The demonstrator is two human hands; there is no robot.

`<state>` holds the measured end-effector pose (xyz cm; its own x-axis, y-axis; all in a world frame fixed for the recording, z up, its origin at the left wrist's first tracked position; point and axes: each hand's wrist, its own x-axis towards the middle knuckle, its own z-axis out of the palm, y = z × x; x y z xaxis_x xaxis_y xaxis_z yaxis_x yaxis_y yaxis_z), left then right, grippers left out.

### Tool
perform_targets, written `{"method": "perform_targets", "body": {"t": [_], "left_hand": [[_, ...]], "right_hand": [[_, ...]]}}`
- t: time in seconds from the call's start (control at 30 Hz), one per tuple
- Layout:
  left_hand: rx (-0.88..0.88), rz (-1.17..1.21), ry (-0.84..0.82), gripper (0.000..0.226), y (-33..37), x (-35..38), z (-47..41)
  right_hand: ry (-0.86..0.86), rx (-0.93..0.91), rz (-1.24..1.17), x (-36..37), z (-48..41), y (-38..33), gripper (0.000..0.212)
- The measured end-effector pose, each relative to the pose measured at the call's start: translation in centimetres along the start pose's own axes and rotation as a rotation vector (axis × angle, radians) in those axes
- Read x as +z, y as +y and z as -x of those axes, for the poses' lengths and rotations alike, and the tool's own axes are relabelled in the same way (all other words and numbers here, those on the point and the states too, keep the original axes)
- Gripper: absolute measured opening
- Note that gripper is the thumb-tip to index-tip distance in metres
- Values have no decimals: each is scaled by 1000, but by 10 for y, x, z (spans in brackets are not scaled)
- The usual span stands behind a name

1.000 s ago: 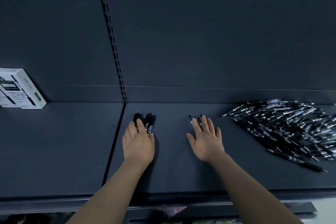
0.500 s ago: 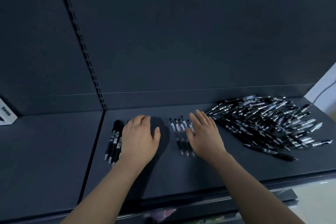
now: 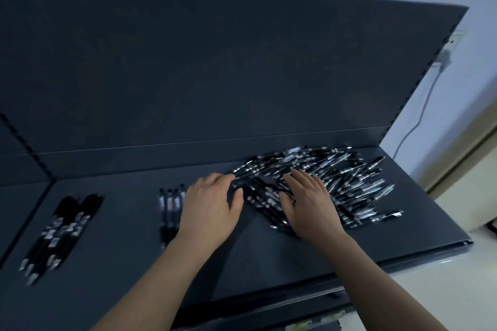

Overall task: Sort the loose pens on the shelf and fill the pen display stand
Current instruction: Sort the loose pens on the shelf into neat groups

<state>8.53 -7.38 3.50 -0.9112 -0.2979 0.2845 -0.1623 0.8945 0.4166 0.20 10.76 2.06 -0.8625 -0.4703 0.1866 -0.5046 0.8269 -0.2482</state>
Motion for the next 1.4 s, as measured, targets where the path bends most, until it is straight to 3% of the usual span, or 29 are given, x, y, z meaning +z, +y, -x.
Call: {"method": "perform_targets", "body": {"t": [0.3,0.73,0.97,1.17,1.3,1.4], "left_hand": [[-14,25,-36,36,66,60,-32],[9,-97,-270,28,70,115,-124],[-18,-96,-300,19,75,128,-154],[23,-52,-361,30,92,134,-159],[-19,-36,-345,14,95,138,-158],[-20,-5,-276,17,106,134,-161]], "right_hand": [[-21,44,-3,-17,-9,104,47],[-25,148,2,-15,-30,147,41],[-38,231,-47,-19,-38,167,45],[-52,174,-80,-21,-58,186,37],[-91,115,-122,-24,-75,201,35],[-134,63,-177,-22,-88,215,35]]}}
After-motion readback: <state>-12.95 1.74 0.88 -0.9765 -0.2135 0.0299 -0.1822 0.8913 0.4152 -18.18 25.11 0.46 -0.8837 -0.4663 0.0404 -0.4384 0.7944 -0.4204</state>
